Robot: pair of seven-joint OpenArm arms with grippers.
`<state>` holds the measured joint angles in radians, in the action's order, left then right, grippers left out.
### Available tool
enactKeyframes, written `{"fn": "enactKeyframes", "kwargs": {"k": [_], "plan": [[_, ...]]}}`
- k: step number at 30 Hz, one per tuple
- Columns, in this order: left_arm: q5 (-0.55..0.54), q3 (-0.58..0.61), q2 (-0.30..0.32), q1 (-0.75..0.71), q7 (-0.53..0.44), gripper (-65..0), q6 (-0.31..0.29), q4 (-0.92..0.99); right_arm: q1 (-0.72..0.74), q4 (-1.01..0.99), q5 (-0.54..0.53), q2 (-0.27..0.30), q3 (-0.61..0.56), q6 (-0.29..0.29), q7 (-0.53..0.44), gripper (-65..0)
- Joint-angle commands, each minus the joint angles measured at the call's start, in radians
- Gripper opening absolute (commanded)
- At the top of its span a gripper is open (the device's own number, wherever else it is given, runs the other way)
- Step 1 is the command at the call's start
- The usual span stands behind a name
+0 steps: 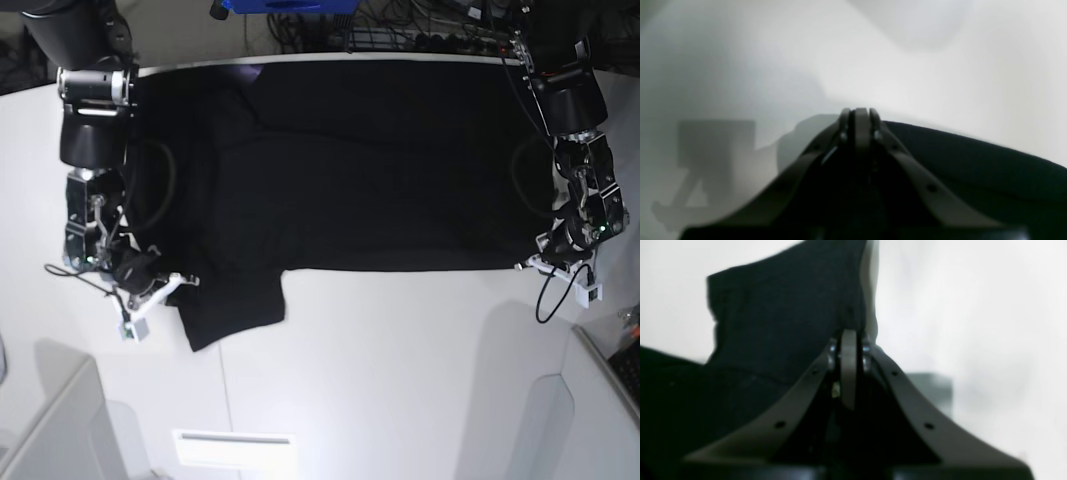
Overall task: Fold the T-shirt properly
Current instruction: 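Grasp the hem corners with both grippers, then lift the hem with both grippers and fold it toward the collar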
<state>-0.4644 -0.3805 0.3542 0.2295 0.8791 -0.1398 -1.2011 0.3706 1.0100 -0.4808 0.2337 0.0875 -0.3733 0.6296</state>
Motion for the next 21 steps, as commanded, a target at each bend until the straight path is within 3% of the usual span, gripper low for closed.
{"fn": "enactKeyframes", "kwargs": {"k": [1, 5, 10, 15, 18, 21], "plan": [[-0.006, -0.005, 0.018, 0.008, -0.015, -65.0, -0.010, -0.023, 0.015, 0.048, -0.014, 0.013, 0.005, 0.000, -0.020, -65.0], [-0.066, -0.007, 0.019, -0.028, -0.015, -65.0, -0.090, -0.056, -0.035, 0.126, -0.014, 0.013, 0.024, 0.000, -0.017, -65.0], [-0.083, -0.053, 0.027, -0.066, -0.015, -65.0, -0.088, -0.064, -0.083, 0.166, -0.014, 0.005, 0.113, 0.000, -0.012, -65.0], [-0.086, -0.094, 0.026, -0.126, -0.010, -65.0, -0.090, -0.185, -0.130, 0.243, -0.014, 0.010, 0.119, 0.000, 0.013, -65.0], [-0.087, -0.096, 0.022, -0.132, 0.048, -65.0, -0.090, -0.231, -0.157, 0.283, -0.014, 0.008, 0.119, 0.000, 0.013, -65.0], [-0.155, -0.130, 0.021, -0.152, 0.065, -65.0, -0.090, -0.262, -0.186, 0.313, -0.016, 0.005, 0.119, 0.000, 0.019, -65.0]]}}
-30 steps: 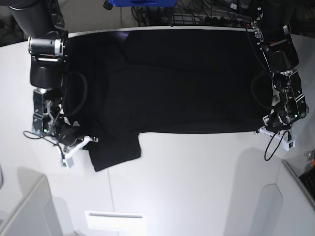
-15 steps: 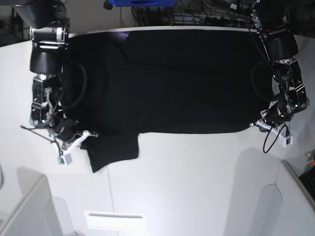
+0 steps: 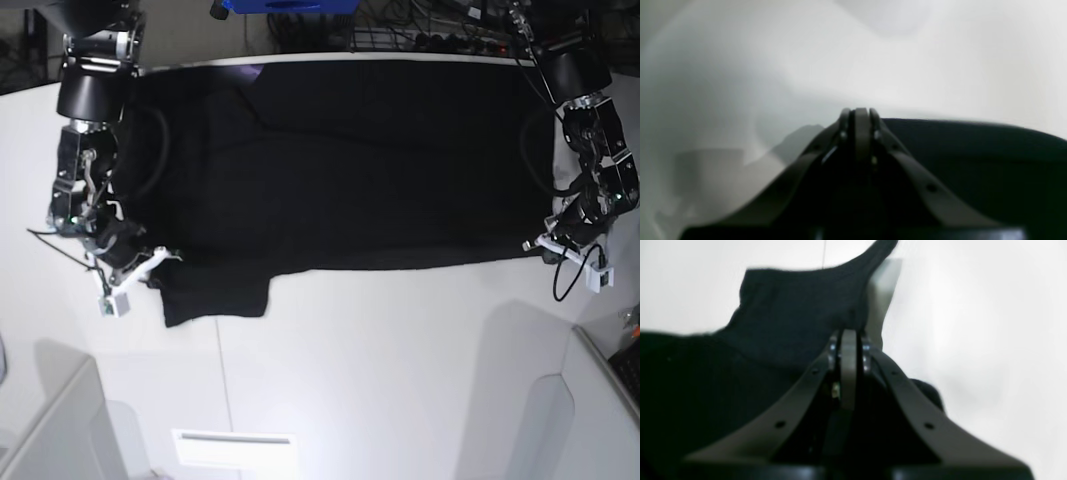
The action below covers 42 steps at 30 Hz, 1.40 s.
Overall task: Fold the T-shirt properly
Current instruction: 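Lift the hem with both grippers and fold it toward the collar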
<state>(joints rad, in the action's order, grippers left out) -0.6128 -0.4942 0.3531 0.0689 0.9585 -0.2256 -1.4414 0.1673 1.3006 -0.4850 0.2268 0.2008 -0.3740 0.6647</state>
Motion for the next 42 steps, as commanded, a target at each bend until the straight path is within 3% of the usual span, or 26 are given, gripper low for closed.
{"fn": "enactKeyframes", "kwargs": {"k": [1, 5, 11, 19, 27, 35, 42], "plan": [[-0.045, -0.036, 0.022, -0.001, -0.014, -65.0, -0.004, -0.028, 0.010, 0.037, -0.011, 0.012, 0.006, 0.000, -0.009, -65.0], [-0.161, -0.057, 0.034, -0.034, -0.013, -65.0, 0.002, -0.035, -0.027, 0.095, -0.011, 0.010, 0.033, 0.000, 0.008, -65.0], [-0.169, -0.067, 0.033, -0.087, -0.013, -65.0, -0.002, -0.054, -0.062, 0.159, -0.011, -0.010, 0.121, -0.003, 0.074, -65.0], [-0.174, -0.067, 0.017, -0.199, -0.013, -65.0, -0.002, -0.238, -0.147, 0.264, -0.011, -0.011, 0.151, -0.006, 0.091, -65.0], [-0.387, -0.162, 0.011, -0.286, -0.013, -65.0, 0.002, -0.253, -0.242, 0.350, -0.011, -0.013, 0.153, -0.006, 0.091, -65.0], [-0.396, -0.166, 0.016, -0.350, -0.013, -65.0, -0.002, -0.286, -0.321, 0.452, -0.013, -0.013, 0.157, 0.000, 0.089, -65.0], [-0.394, -0.168, 0.021, -0.423, -0.013, -65.0, -0.002, -0.373, -0.386, 0.518, -0.013, -0.039, 0.245, -0.006, 0.091, -65.0]]}}
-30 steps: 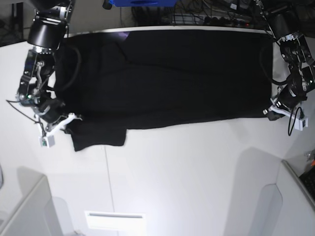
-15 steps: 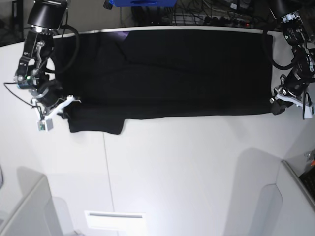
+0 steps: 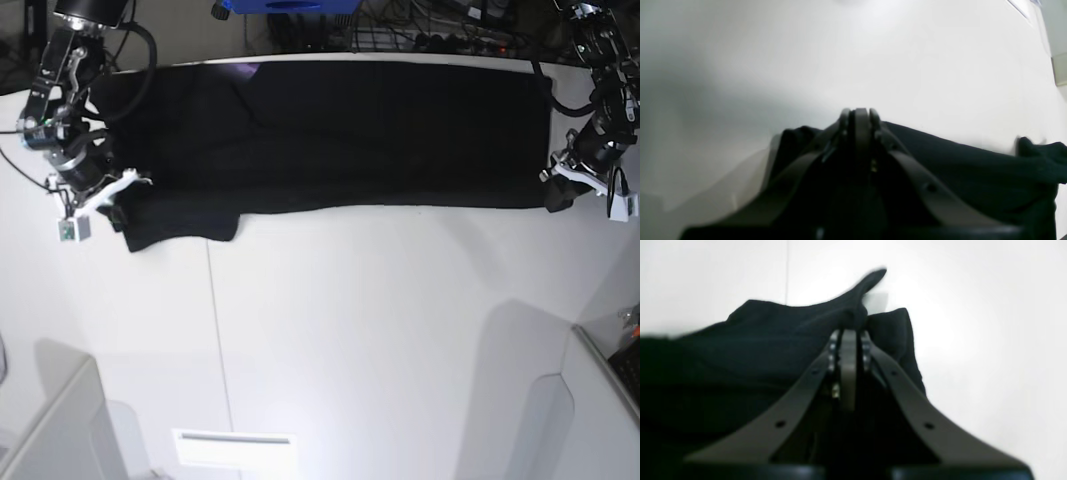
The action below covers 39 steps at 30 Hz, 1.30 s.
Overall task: Fold the T-shirt properly
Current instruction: 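Lift the hem with both grippers and fold it toward the collar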
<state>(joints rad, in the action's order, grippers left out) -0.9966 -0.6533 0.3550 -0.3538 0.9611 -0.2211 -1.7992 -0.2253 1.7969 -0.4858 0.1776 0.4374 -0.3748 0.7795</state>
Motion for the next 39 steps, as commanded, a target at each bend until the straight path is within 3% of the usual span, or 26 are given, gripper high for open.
{"fn": "enactKeyframes", "kwargs": {"k": [1, 10, 16, 28, 36, 39], "plan": [[-0.011, -0.009, 0.019, -0.006, -0.015, -65.0, -0.007, -0.017, -0.001, 0.033, -0.012, 0.009, 0.011, -0.005, -0.024, -65.0], [-0.011, -0.007, 0.039, -0.037, -0.015, -65.0, -0.008, -0.017, -0.089, 0.108, -0.012, 0.009, 0.027, -0.005, -0.024, -65.0], [-0.012, -0.007, 0.059, -0.055, -0.015, -65.0, -0.008, -0.018, -0.139, 0.159, -0.012, -0.026, 0.094, -0.006, -0.022, -65.0], [-0.011, 0.000, 0.059, -0.089, -0.015, -65.0, -0.008, -0.018, -0.243, 0.208, -0.012, -0.095, 0.099, -0.008, -0.024, -65.0], [-0.009, 0.002, 0.060, -0.126, -0.015, -65.0, -0.008, -0.018, -0.285, 0.217, -0.014, -0.097, 0.100, -0.008, -0.024, -65.0], [-0.009, 0.002, 0.060, -0.129, -0.015, -65.0, -0.008, -0.018, -0.299, 0.220, -0.061, -0.095, 0.103, -0.008, -0.024, -65.0]]}}
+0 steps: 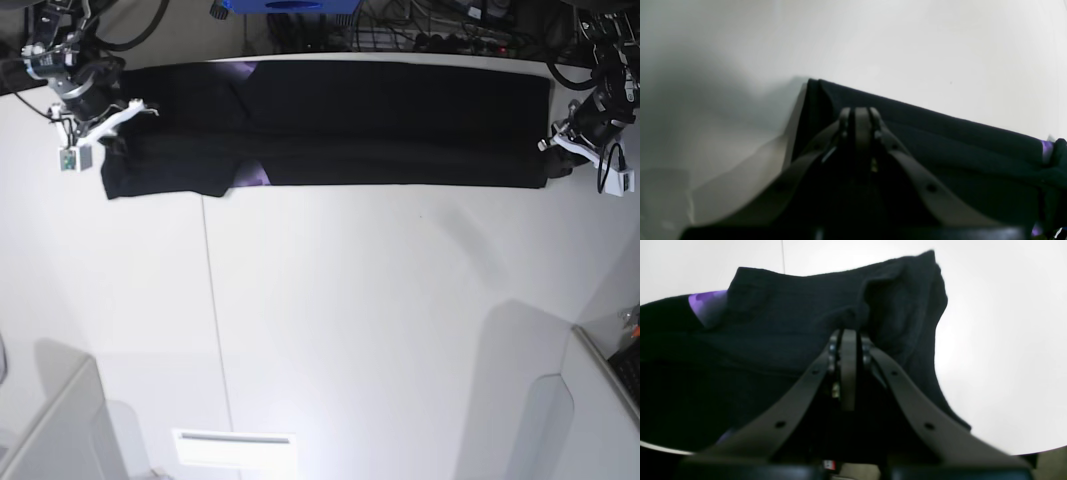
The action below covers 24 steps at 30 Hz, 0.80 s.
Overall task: Fold the T-shirt properly
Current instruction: 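Lift the hem with both grippers and fold it toward the collar, then lay the folded hem down and hold both grippers at the strip ends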
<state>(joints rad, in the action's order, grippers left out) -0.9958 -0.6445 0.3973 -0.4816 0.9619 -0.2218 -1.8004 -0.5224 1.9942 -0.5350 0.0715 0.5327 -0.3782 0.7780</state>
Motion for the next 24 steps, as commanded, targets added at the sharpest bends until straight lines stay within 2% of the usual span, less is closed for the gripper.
{"fn": "enactKeyframes", "kwargs": {"k": [1, 5, 19, 24], "plan": [[-0.010, -0.007, 0.018, -0.001, -0.016, -65.0, -0.008, -0.017, -0.011, 0.024, -0.037, 0.011, 0.028, -0.005, -0.022, -65.0], [-0.010, -0.007, 0.018, -0.012, -0.016, -65.0, -0.008, -0.017, -0.025, 0.024, -0.092, 0.015, 0.080, -0.005, -0.022, -65.0], [-0.007, -0.007, 0.016, -0.030, -0.016, -65.0, -0.008, -0.017, -0.089, 0.021, -0.095, -0.016, 0.088, -0.005, -0.022, -65.0], [0.081, -0.007, 0.012, -0.041, -0.017, -65.0, -0.009, -0.017, -0.117, 0.020, -0.095, -0.019, 0.085, -0.005, -0.022, -65.0]]}}
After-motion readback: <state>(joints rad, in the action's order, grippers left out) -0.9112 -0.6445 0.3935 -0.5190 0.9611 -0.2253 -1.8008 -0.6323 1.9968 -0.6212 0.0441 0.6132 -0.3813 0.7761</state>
